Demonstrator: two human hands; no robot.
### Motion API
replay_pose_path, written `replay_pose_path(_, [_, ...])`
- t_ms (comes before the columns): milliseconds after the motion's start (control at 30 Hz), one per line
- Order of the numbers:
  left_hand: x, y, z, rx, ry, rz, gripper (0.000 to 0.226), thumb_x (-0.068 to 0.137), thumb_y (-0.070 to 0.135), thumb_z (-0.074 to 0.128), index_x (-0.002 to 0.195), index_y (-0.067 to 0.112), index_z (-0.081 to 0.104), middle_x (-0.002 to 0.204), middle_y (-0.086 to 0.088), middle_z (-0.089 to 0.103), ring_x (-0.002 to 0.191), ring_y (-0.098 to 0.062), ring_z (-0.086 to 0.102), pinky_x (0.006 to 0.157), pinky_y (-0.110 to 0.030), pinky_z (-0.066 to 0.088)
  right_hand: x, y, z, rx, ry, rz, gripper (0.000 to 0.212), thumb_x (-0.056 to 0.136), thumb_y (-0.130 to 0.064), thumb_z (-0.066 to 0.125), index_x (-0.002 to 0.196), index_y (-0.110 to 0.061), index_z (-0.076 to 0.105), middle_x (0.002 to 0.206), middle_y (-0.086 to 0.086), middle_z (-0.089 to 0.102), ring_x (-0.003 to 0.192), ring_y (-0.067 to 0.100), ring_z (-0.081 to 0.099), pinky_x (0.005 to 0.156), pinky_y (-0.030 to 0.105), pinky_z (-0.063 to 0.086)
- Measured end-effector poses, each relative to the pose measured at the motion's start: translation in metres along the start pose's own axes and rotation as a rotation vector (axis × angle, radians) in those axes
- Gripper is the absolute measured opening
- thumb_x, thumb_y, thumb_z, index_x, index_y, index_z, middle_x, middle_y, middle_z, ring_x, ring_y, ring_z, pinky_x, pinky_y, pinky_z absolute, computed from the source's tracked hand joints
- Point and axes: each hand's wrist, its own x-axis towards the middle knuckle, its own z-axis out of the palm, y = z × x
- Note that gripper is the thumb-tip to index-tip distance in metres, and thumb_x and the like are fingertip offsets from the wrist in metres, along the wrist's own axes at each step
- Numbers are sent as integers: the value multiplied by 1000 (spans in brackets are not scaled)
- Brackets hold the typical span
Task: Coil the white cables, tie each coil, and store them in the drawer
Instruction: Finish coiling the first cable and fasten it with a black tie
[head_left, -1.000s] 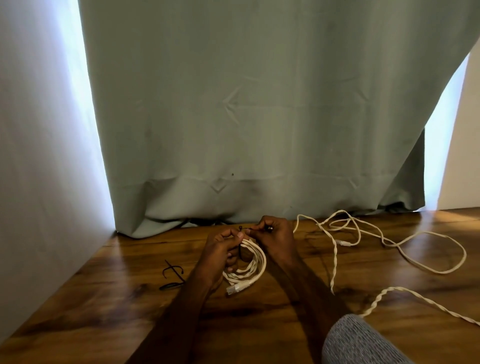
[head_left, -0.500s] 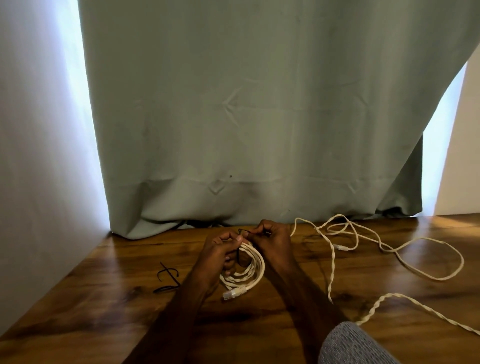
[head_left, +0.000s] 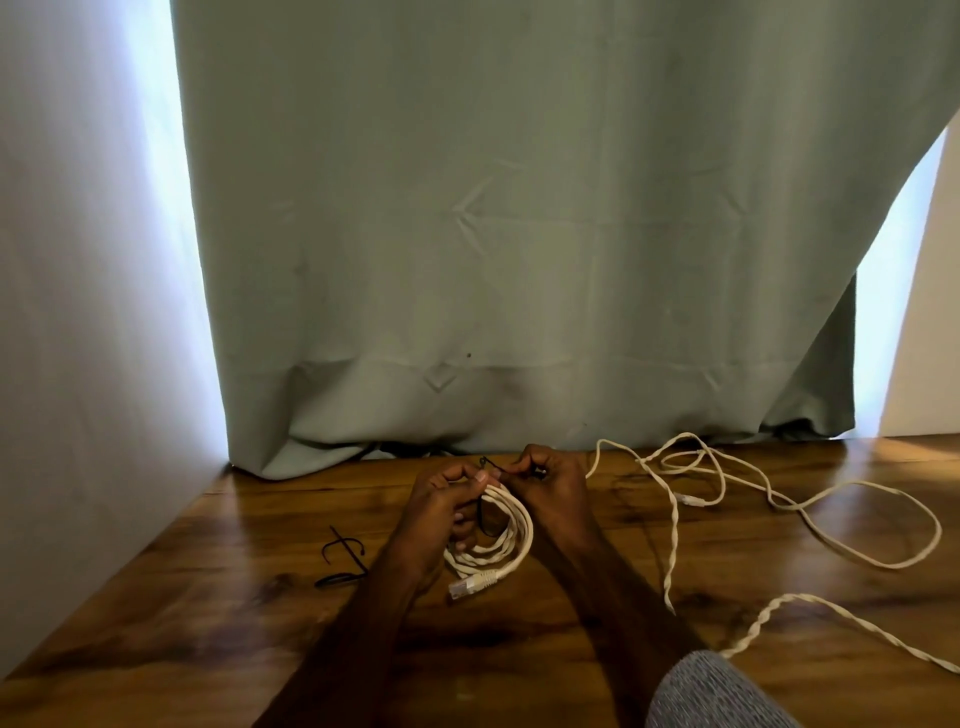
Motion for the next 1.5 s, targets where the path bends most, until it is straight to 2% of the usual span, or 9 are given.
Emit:
replay_pose_path(100, [-1, 1, 2, 6, 0, 4, 21, 98, 11, 53, 83, 11, 69, 46, 4, 37, 39, -8, 24, 52, -32, 10, 2, 2, -1, -27, 20, -1, 31, 80, -4, 80, 59, -21, 66, 64, 7, 67, 65, 23, 63, 67, 45, 54])
replay_pose_path(300, [-1, 1, 2, -1, -11, 11, 33, 98, 12, 54, 70, 20, 70, 49, 2, 31, 41, -10, 21, 49, -28, 11, 3, 3, -3, -48, 45, -4, 27, 80, -3, 81, 60, -16, 67, 65, 9, 69, 65, 22, 65, 67, 46, 56])
replay_pose_path(433, [-2, 1, 2, 2, -20, 13, 29, 98, 14, 55, 72, 18, 69, 50, 2, 30, 42, -10, 20, 47, -25, 14, 3, 3, -1, -39, 33, -16, 32, 81, -2, 79, 59, -21, 67, 63, 4, 68, 65, 19, 65, 66, 38, 54])
replay_pose_path(733, [-2, 3, 1, -25, -15, -12, 28, 98, 14, 53, 75, 14, 69, 49, 1, 31, 40, -9, 20, 42, -20, 17, 3, 4, 0, 36, -2, -34, 22, 78, -9, 82, 64, -10, 66, 72, 27, 67, 67, 25, 64, 68, 42, 53])
replay_pose_path(933, [-2, 6, 3, -110, -28, -31, 27, 94, 14, 54, 71, 11, 67, 47, 0, 29, 35, -8, 21, 41, -20, 17, 2, 2, -1, 66, -22, -38, 23, 81, 3, 78, 65, -7, 64, 67, 18, 67, 64, 20, 64, 62, 33, 52])
replay_pose_path(1133, [-2, 7, 2, -176, -61, -33, 16, 81, 19, 61, 68, 10, 65, 45, 1, 32, 32, -6, 22, 39, -18, 18, 0, 0, 2, 85, -36, -36, 18, 72, -19, 82, 63, -16, 66, 73, 27, 67, 68, 27, 65, 66, 40, 54])
replay_pose_path(1233, [-2, 7, 1, -178, -62, -32, 16, 82, 19, 60, 70, 9, 64, 45, 1, 33, 32, -6, 22, 39, -17, 18, -1, 0, 0, 79, -41, -39, 19, 76, -10, 81, 65, -11, 65, 73, 27, 67, 68, 28, 65, 67, 40, 53])
replay_pose_path(1367, [-2, 6, 1, -169, -61, -27, 15, 82, 19, 61, 71, 9, 65, 46, 0, 31, 33, -7, 21, 40, -18, 18, 1, 0, 0, 26, 9, -16, 31, 80, 2, 78, 61, -19, 66, 69, 17, 69, 66, 24, 65, 64, 36, 53])
replay_pose_path(1500, [-1, 6, 1, -145, -33, -31, 17, 87, 16, 60, 72, 10, 63, 47, 1, 31, 34, -7, 21, 40, -19, 18, 1, -5, -2, -9, 101, -2, 29, 81, 1, 79, 61, -17, 67, 64, 15, 66, 60, 25, 63, 58, 37, 54])
